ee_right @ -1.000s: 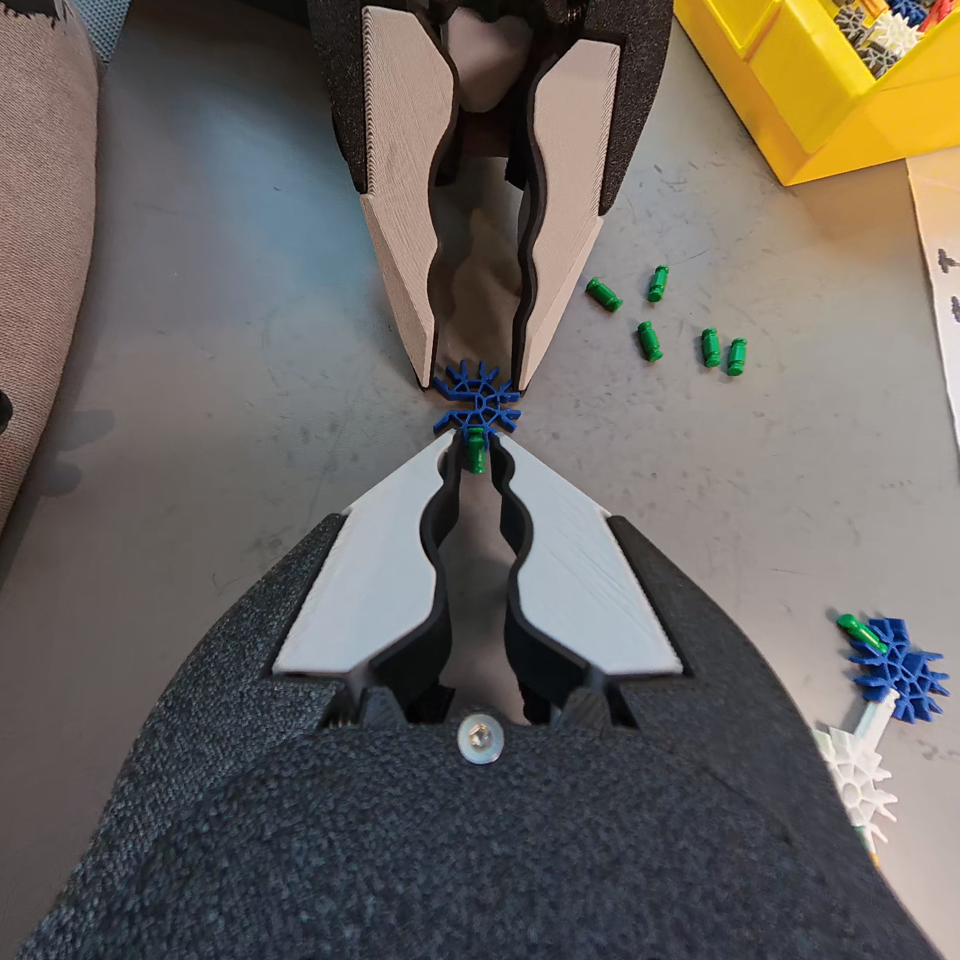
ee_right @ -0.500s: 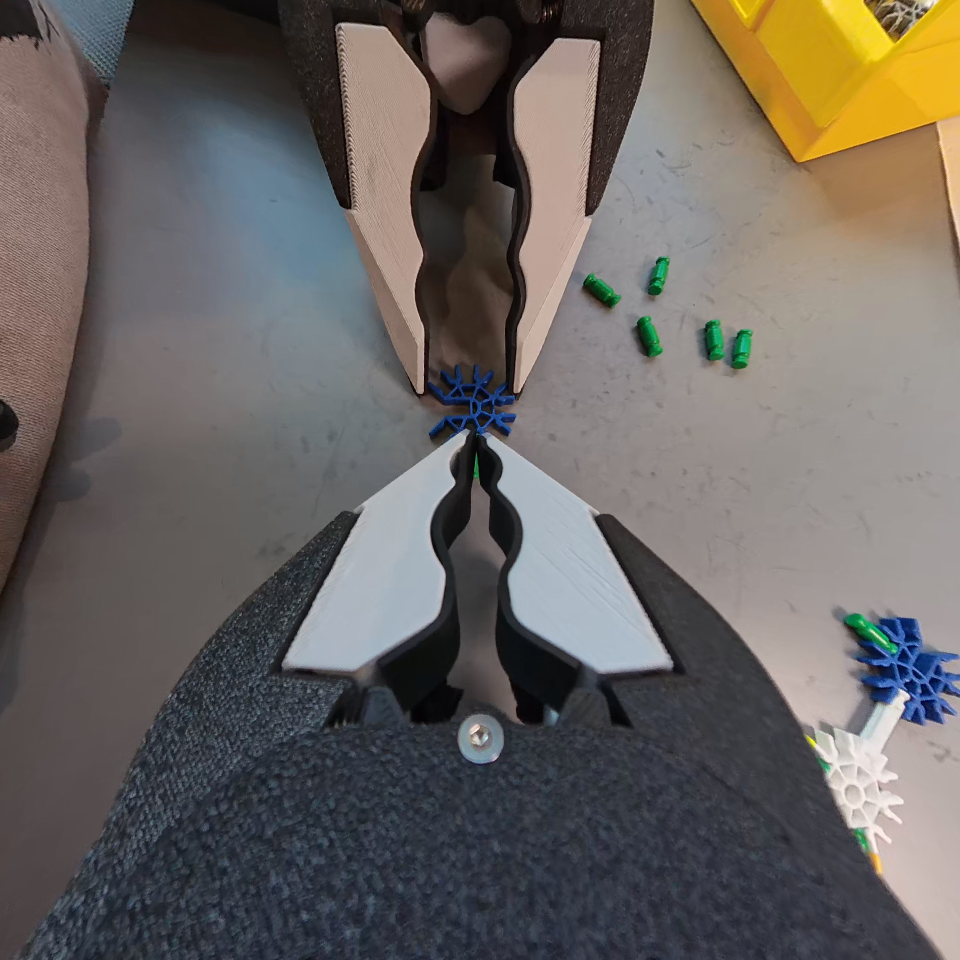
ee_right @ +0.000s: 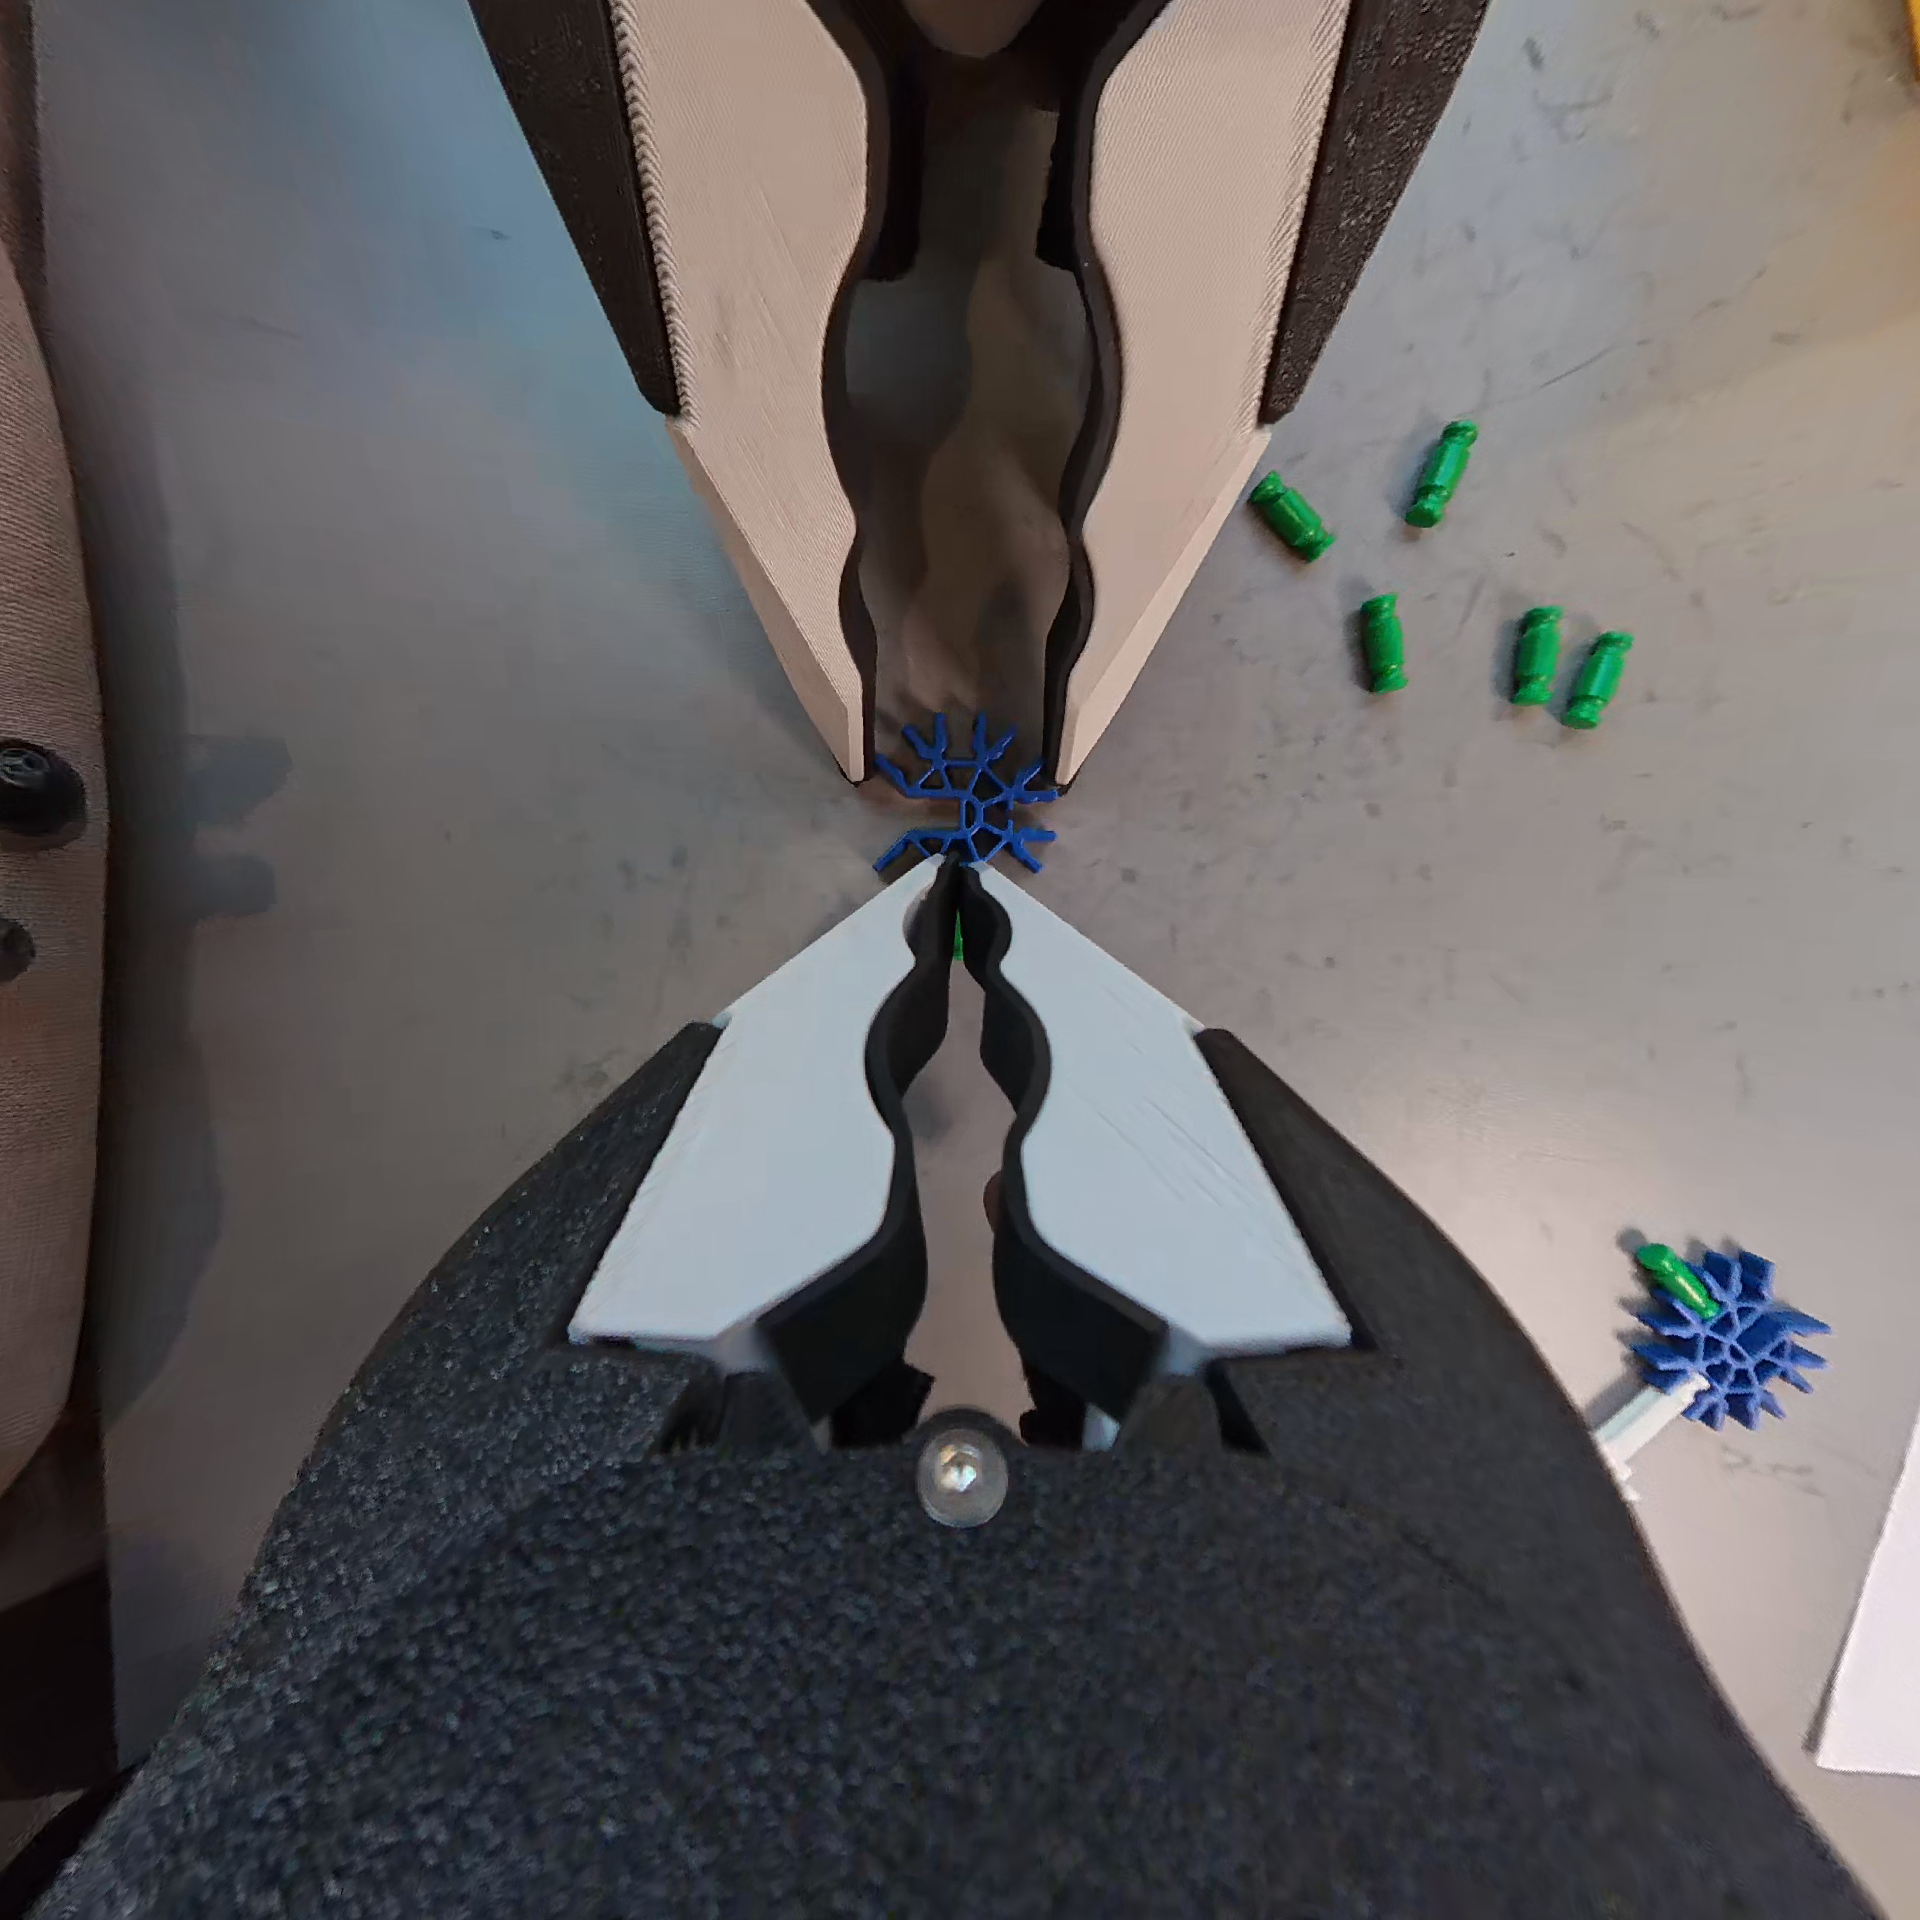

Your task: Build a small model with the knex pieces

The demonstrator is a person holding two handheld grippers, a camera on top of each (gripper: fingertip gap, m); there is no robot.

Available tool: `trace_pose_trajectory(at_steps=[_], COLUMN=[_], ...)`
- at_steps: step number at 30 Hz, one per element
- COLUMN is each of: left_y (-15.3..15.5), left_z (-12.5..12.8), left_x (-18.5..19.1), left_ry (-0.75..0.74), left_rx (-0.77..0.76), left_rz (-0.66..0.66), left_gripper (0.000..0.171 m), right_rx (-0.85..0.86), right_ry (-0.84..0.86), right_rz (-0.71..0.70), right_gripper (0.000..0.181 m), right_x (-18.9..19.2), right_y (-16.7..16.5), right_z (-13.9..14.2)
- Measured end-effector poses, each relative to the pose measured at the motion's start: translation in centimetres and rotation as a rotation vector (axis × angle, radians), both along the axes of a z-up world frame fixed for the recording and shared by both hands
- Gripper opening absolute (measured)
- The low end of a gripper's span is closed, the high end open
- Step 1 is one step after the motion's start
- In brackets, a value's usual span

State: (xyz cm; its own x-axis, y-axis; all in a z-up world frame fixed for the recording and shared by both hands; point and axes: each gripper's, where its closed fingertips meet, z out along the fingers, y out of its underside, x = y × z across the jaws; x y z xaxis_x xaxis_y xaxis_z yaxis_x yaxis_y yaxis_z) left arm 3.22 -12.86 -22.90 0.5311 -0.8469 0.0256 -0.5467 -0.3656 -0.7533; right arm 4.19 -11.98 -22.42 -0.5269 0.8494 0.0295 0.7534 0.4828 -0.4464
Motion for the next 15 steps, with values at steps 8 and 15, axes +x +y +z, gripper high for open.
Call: trace_pose_trajectory(at_steps=[8,15], left_y=[0.0,0.0], left_z=[0.0,0.0], left_x=[0.0,-0.1], left_ry=[0.001,0.009], left_rx=[-0.003,0.003], left_rz=[-0.001,0.002], left_gripper=[0.033,0.033], right_rx=[0.053,-0.044], right_ry=[-0.071,0.19], right_rz=[0.029,-0.09], right_gripper=[0.0,0.003], right_x=[-0.1,-0.6], right_y=[-0.2,0.7], right_z=[-0.2,1.4])
